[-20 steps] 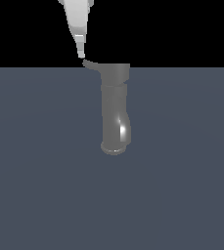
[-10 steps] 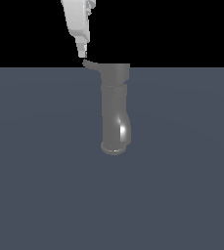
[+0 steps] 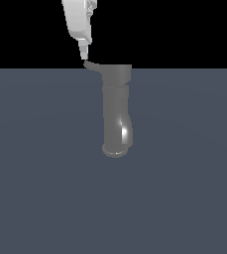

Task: Turn on the faucet by rotating a designated handle.

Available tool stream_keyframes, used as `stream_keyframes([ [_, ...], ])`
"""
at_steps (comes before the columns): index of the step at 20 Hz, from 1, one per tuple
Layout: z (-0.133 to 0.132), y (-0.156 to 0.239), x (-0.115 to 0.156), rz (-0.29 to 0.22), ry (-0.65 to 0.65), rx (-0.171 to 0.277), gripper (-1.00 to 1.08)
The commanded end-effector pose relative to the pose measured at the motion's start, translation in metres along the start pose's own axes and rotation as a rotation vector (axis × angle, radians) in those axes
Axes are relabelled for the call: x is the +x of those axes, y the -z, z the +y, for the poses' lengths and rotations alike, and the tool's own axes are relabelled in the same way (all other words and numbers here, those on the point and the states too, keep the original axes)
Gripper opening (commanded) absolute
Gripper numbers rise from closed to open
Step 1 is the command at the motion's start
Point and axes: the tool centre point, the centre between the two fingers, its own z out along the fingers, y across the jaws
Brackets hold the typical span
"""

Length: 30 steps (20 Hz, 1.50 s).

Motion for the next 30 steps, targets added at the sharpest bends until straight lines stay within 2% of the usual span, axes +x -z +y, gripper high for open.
stream_keyframes([
  [1, 0.007, -0.002, 0.001, 0.0, -0.004, -0.004, -1.0],
  [16, 0.056, -0.018, 0.003, 0.001, -0.027, -0.033, -1.0],
  [17, 0.056, -0.018, 0.003, 0.001, -0.027, -0.033, -1.0],
  [18, 0.045, -0.004, -0.002, 0.0, -0.019, 0.003, -1.0],
  [30, 0.082, -0.011, 0.017, 0.0, -0.024, -0.016, -1.0],
])
